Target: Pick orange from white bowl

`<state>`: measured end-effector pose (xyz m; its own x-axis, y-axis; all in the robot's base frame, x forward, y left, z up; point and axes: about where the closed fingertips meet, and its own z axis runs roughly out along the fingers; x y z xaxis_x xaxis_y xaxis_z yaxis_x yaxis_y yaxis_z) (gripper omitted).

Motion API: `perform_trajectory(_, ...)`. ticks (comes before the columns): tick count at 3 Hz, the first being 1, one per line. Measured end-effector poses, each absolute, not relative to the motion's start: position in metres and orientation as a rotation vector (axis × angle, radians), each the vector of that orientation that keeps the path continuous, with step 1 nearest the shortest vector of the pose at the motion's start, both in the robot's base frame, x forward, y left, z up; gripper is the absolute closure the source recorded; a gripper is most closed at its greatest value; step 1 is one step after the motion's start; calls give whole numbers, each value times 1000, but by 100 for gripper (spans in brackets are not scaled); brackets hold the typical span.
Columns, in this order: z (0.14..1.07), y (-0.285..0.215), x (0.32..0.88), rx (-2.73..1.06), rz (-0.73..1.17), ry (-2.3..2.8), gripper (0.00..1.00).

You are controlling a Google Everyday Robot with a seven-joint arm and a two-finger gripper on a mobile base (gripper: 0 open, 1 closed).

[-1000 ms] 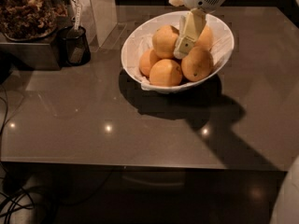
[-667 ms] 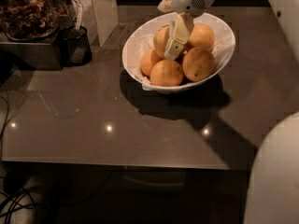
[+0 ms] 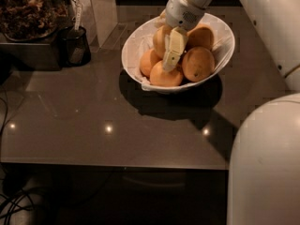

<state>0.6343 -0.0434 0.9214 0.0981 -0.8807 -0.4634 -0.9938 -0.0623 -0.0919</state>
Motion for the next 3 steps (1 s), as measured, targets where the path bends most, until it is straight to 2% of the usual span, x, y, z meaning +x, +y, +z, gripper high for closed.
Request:
perform_trajectory(1, 918, -52, 635, -2017, 377, 1869, 0)
perform_trajectory(2, 918, -52, 635, -2017, 377, 1870, 18)
perform_trajectory(3, 918, -52, 635, -2017, 377, 1870, 42)
